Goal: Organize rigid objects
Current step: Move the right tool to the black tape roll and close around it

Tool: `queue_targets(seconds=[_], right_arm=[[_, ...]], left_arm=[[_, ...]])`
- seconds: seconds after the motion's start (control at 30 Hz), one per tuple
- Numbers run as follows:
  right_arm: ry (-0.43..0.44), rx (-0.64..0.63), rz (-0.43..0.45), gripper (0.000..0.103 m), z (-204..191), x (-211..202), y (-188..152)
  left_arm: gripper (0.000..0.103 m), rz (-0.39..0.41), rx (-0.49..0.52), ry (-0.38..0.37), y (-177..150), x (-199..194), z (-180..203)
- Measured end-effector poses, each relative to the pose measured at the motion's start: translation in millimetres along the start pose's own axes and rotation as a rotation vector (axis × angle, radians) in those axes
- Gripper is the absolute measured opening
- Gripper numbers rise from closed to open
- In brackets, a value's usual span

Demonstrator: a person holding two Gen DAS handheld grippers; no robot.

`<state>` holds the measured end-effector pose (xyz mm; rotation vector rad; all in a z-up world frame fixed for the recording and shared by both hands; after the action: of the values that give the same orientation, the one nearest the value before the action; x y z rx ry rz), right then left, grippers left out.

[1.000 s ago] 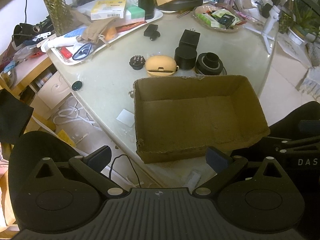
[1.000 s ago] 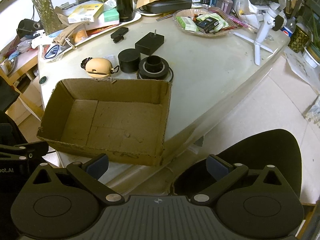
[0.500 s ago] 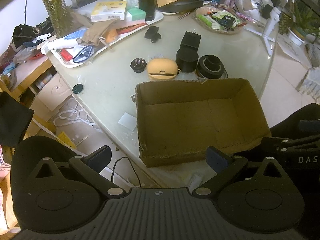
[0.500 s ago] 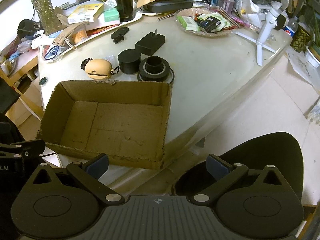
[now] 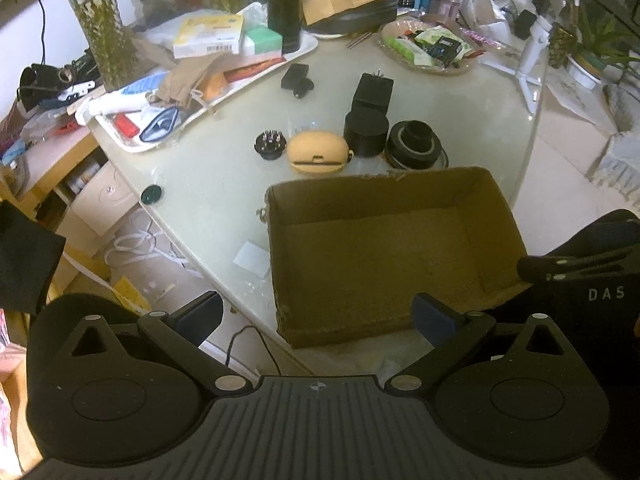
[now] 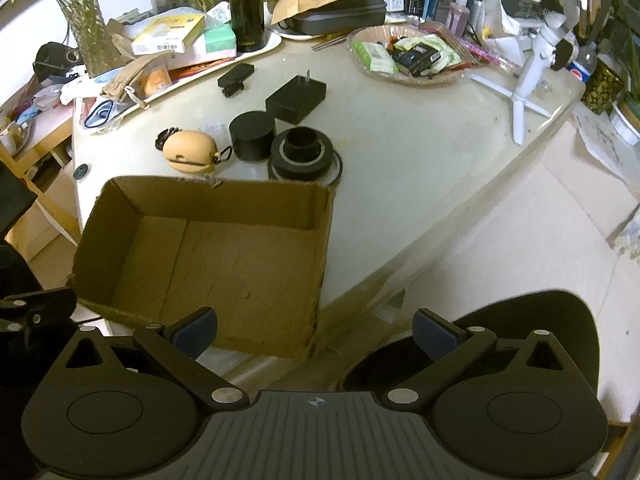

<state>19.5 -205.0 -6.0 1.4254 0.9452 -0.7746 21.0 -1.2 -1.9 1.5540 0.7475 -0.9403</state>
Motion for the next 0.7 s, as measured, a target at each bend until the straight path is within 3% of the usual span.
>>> queue_targets(seconds=[0.37, 0.5, 0.7], right_arm=[[0.025, -0.011, 0.037, 0.103, 15, 20, 28], [0.044, -0.008, 0.058, 0.103, 21, 29, 38], [0.092, 0.004, 0.067, 0.103, 32, 46, 57]], left_arm=[[0.103, 0.111, -0.002, -0.012, 13, 6, -5], [0.103, 0.149, -0.002, 0.027, 16, 12, -7], [0.103, 0.146, 0.005, 0.032, 25, 21, -12]])
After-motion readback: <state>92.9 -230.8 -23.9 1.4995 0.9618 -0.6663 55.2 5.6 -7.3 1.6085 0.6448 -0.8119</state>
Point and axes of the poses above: each gripper's, at about its wrist camera, not at the fingertips, and x roughly the way its jaws point, z to its right, y to its top, the point moved 1 cm from there along x, roughly the way its jaws point, and after that the axes turned 5 degrees about y, right-handed, at the moved point
